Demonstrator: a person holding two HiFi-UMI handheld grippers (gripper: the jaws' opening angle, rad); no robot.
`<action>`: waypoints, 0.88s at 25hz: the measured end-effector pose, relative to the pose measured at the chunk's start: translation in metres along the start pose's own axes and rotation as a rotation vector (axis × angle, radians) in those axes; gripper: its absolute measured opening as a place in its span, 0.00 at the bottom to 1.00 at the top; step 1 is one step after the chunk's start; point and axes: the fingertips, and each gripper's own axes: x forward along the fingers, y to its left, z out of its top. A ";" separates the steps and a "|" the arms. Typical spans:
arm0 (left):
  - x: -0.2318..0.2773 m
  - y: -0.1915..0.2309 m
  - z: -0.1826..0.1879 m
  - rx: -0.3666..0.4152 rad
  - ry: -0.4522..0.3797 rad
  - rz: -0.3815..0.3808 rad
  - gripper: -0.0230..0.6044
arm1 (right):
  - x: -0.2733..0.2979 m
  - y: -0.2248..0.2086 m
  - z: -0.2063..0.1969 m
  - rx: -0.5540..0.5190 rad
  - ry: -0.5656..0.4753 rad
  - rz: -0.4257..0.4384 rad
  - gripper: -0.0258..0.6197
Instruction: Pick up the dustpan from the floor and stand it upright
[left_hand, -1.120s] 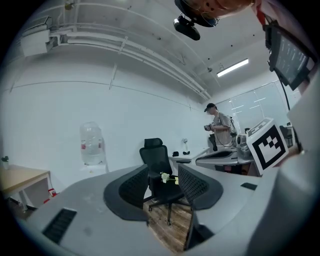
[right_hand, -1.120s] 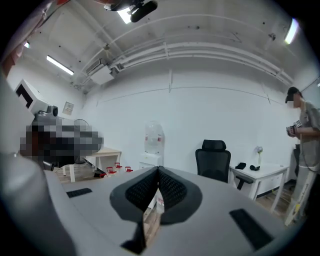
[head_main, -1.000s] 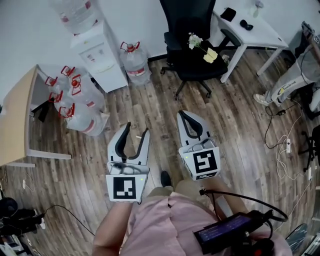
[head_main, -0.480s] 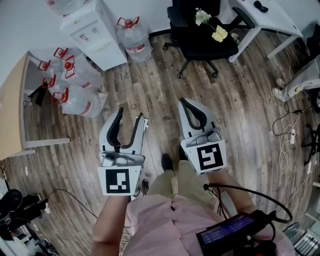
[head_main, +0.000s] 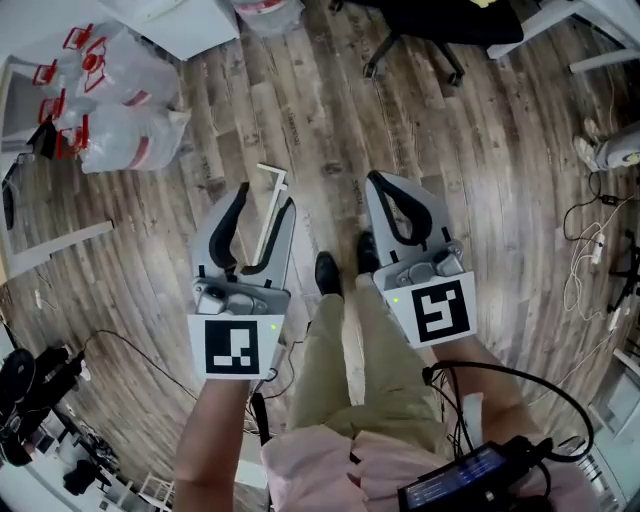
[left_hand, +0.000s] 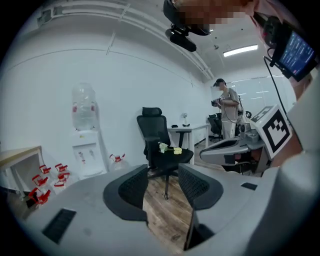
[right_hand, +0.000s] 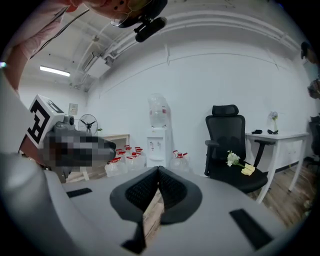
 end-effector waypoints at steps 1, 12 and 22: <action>0.006 0.001 -0.017 -0.008 0.017 -0.003 0.34 | 0.004 0.002 -0.013 0.005 0.003 0.003 0.04; 0.049 0.023 -0.178 -0.091 0.126 0.029 0.35 | 0.053 0.005 -0.128 0.014 0.048 0.040 0.04; 0.089 0.035 -0.318 -0.082 0.204 -0.008 0.38 | 0.097 0.015 -0.230 -0.025 0.068 0.093 0.04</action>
